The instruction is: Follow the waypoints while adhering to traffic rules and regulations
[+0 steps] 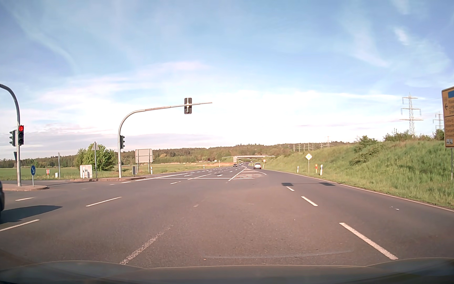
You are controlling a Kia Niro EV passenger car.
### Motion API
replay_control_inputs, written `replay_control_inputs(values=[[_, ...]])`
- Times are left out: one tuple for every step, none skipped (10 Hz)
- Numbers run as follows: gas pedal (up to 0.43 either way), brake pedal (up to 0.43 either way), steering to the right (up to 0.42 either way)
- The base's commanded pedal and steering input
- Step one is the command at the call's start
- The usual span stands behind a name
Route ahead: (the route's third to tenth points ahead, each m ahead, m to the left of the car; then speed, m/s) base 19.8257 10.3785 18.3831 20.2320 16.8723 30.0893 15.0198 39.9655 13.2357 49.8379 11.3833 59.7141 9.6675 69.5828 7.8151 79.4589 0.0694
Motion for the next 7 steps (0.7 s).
replay_control_inputs(values=[[0.0, 0.226, -0.011], [0.0, 0.226, -0.011], [0.0, 0.226, -0.011], [0.0, 0.238, -0.011], [0.0, 0.25, -0.011], [0.0, 0.256, -0.011], [0.0, 0.262, -0.011]])
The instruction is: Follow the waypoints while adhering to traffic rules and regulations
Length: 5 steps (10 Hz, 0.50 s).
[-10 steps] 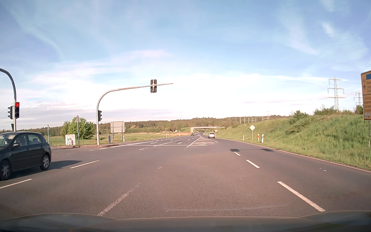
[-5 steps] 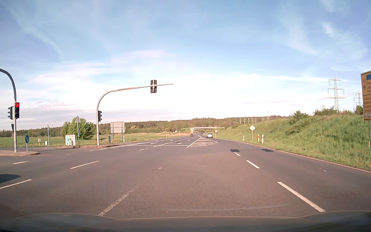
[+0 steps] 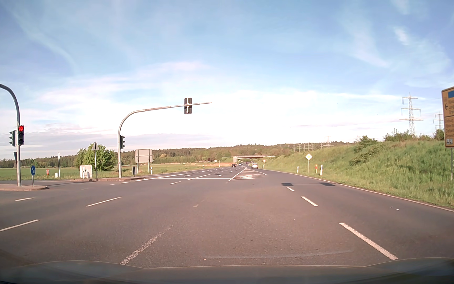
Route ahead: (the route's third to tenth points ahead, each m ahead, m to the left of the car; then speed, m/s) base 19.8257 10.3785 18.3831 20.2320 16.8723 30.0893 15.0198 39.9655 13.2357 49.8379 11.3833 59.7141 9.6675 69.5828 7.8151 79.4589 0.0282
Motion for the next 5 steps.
replay_control_inputs(values=[[0.0, 0.268, -0.011], [0.0, 0.268, -0.011], [0.0, 0.268, -0.011], [0.0, 0.268, -0.011], [0.0, 0.268, -0.011]])
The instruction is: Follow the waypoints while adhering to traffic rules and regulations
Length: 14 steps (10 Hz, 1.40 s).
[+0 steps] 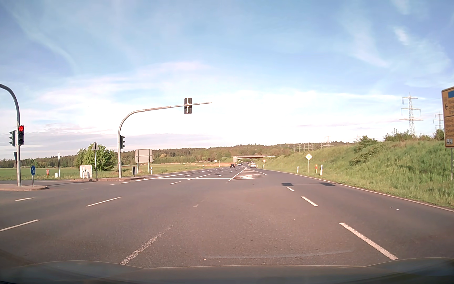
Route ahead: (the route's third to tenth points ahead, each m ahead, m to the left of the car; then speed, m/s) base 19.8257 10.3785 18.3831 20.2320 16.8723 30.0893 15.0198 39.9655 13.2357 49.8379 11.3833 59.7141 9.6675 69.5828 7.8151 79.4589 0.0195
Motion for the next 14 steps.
replay_control_inputs(values=[[0.0, 0.274, -0.011], [0.0, 0.274, -0.011], [0.0, 0.274, -0.011], [0.0, 0.274, -0.011], [0.0, 0.274, -0.011], [0.0, 0.274, -0.011], [0.0, 0.274, -0.011], [0.0, 0.274, -0.011], [0.0, 0.274, -0.011], [0.0, 0.274, -0.011], [0.0, 0.274, -0.011], [0.0, 0.274, -0.011], [0.0, 0.274, -0.011], [0.0, 0.274, -0.011]])
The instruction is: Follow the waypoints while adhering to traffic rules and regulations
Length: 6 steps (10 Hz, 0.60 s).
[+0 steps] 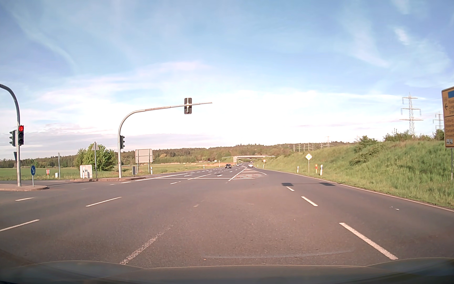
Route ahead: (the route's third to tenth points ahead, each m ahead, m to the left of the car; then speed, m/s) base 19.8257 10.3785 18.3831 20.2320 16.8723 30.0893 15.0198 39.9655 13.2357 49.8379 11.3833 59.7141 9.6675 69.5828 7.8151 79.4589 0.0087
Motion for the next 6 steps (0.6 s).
replay_control_inputs(values=[[0.0, 0.274, -0.011], [0.0, 0.274, -0.011], [0.0, 0.28, -0.011], [0.0, 0.28, -0.011], [0.0, 0.274, -0.011], [0.0, 0.274, -0.011]])
